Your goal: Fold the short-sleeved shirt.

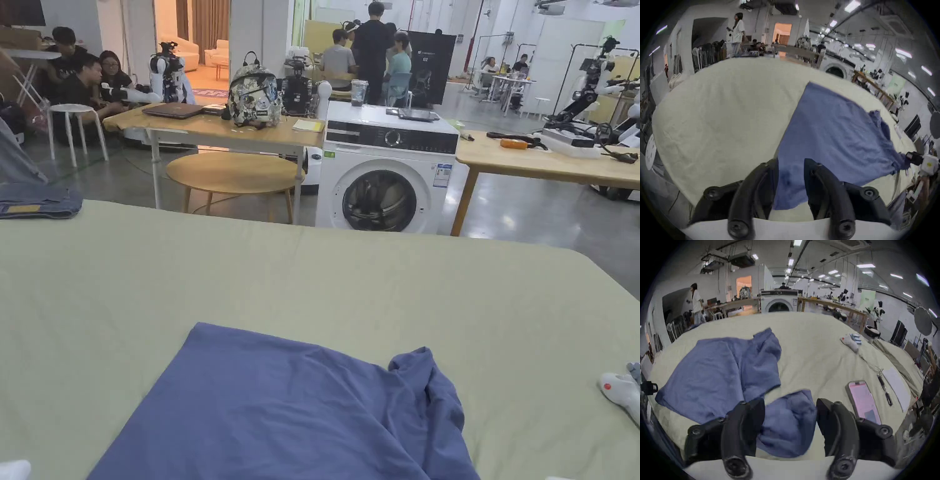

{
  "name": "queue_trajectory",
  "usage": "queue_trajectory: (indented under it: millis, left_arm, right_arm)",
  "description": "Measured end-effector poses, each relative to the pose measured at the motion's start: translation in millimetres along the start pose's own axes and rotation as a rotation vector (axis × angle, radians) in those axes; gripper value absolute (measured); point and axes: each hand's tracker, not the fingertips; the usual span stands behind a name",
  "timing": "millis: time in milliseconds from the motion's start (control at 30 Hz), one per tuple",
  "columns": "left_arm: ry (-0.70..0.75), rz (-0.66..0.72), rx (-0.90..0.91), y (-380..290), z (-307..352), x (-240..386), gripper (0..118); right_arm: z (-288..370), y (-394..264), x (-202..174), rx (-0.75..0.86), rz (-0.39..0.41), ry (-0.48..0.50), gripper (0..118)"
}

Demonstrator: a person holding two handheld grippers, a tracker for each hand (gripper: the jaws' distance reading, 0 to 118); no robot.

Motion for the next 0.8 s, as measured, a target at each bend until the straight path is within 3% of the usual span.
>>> queue_trajectory:
  millis: [67,200,367,400,467,500,600,800]
  left_arm:
    - [-0.016,-0.022,0.078,10.2,8.6,9.2,38]
    - [-0.041,-0.085,0.198,27.1,22.2,38.4,39]
    - [-0.022,-0.16,0.329,41.7,21.2,65.8,37]
    - [-0.029,-0.179,0.347,41.9,17.9,69.5,25]
    - [0.012,-0.221,0.375,42.7,16.4,83.6,2]
    - [0.003,-0.229,0.378,42.8,15.4,87.7,0]
    - [-0.009,-0.221,0.353,40.2,7.5,99.4,0]
    - [-0.019,-0.169,0.114,40.9,-55.2,89.7,0]
  right_arm:
    - [4.5,10.8,-8.8,0.065,0.006,0.017,67]
    - [19.5,32.9,-35.2,0.185,0.001,0.063,67]
    - [31.5,47.7,-75.3,0.316,0.009,0.084,34]
    - [32.5,49.1,-83.5,0.324,0.016,0.085,12]
    - [30.5,52.8,-93.2,0.328,0.014,0.117,6]
    - [30.3,53.3,-98.2,0.33,0.012,0.119,0]
    - [22.3,54.6,-108.6,0.3,0.013,0.123,0]
    - [-7.0,46.0,-114.6,0.184,-0.009,0.165,0]
